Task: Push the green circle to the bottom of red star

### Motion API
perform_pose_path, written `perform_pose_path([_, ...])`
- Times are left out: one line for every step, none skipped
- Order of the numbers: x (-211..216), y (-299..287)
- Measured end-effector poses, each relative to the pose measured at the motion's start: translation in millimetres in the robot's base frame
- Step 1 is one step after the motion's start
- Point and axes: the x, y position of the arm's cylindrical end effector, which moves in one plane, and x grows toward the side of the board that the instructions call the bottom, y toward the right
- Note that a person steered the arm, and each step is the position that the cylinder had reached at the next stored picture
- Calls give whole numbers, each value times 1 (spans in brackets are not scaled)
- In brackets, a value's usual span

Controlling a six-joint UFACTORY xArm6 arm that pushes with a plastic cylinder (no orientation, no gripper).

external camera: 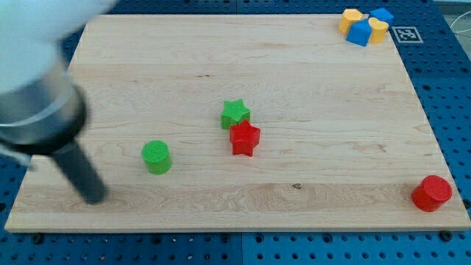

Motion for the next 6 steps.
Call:
perform_pose_path([-45, -23])
perform_pose_path([-58, 30])
perform_pose_path([-49, 93])
perform_pose_path([-30, 139])
perform_pose_path([-10, 178])
perform_pose_path([1, 224])
